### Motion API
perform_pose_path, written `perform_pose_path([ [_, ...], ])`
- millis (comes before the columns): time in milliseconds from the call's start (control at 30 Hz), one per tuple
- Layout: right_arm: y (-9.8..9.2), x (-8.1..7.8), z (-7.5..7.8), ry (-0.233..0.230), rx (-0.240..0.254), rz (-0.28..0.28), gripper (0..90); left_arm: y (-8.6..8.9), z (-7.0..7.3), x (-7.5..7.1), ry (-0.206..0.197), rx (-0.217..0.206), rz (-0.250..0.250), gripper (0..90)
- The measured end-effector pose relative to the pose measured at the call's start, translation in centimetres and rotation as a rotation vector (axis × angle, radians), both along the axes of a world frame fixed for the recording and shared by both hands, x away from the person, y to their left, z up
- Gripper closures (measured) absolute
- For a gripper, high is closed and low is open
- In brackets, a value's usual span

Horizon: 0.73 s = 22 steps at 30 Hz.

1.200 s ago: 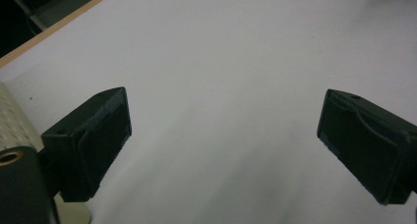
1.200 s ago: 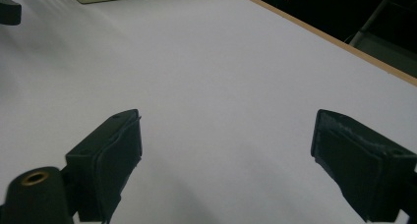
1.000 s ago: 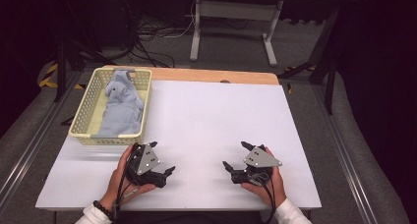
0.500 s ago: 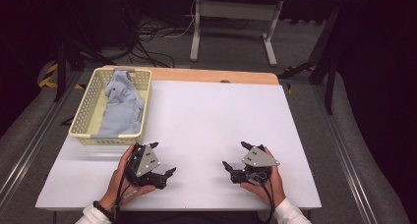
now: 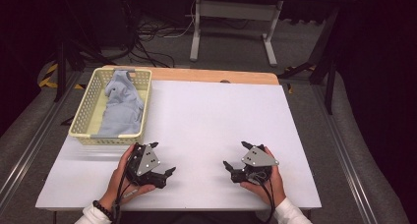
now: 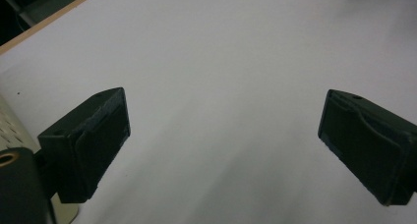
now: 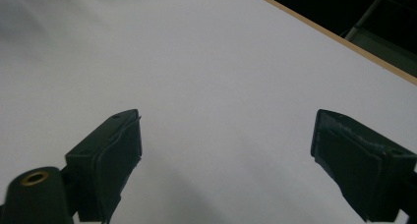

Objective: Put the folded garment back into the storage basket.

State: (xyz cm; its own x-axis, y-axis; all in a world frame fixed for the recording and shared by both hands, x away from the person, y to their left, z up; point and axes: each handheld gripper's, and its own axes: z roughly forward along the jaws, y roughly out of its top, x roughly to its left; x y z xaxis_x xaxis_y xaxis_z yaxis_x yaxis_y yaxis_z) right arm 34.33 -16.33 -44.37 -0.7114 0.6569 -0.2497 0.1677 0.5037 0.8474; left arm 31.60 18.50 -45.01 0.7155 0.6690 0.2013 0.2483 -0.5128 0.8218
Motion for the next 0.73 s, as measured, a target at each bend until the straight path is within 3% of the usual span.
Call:
perform_pose_path([
  [733, -0.15, 0.46, -0.40, 0.014, -0.008, -0.008, 12.7, -0.13, -0.32, 0.40, 0.024, 0.009, -0.018, 6.3],
])
